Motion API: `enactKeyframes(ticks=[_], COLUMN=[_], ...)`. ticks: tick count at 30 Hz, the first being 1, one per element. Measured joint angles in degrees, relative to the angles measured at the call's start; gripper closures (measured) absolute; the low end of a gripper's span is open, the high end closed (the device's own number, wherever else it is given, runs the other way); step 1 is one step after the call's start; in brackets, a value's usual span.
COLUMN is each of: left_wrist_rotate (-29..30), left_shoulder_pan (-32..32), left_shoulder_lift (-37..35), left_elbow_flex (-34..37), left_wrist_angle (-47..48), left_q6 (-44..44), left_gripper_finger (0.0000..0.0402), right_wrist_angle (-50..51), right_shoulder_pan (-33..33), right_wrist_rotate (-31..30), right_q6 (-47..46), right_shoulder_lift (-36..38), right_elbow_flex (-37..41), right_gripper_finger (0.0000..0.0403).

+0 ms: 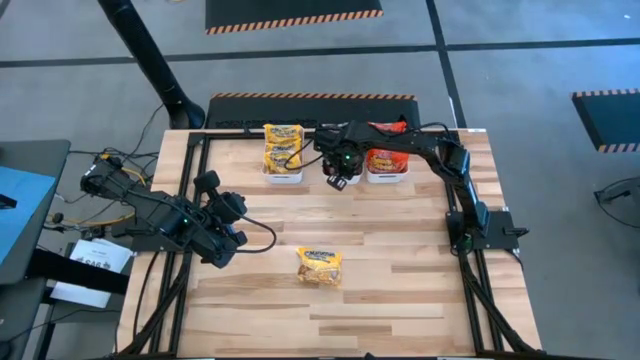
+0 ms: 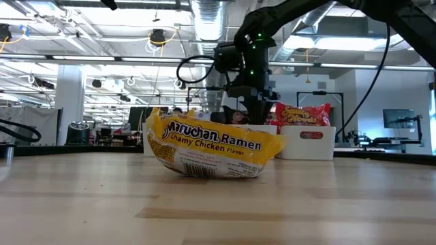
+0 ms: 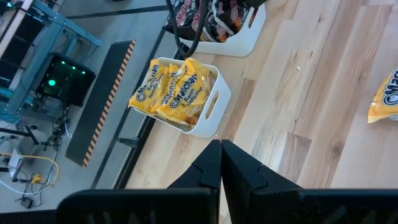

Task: Sort Maruchan noodles
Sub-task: Put the black noodle pack into the middle white bin, then put the yellow noodle pack into the left white bin

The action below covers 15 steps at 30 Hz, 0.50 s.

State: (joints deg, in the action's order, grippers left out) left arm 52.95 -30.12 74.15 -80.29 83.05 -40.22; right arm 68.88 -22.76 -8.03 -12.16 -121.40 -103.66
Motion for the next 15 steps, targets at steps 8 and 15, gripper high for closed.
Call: enactKeyframes(ticks=[8,15], left_wrist_rotate=[-0.1,-0.1], left_shoulder_pan=[0.0,0.0], left_shoulder_lift=[0.0,0.0], left_elbow_flex=[0.0,0.0], left_wrist_angle=[0.0,0.0], left_q6=[-0.1,-0.6], left_gripper_finger=[0.0401,0.0401], right_wrist_angle=[3.5,12.3], right_shoulder_pan=[1.2,3.4], right_wrist_rotate=[0.0,0.2], right_q6=[2.0,2.1], right_shoulder_lift=[1.0,1.2], right_elbow_flex=[-4.1,-11.3], right_gripper_finger=[0.0292,0.0292])
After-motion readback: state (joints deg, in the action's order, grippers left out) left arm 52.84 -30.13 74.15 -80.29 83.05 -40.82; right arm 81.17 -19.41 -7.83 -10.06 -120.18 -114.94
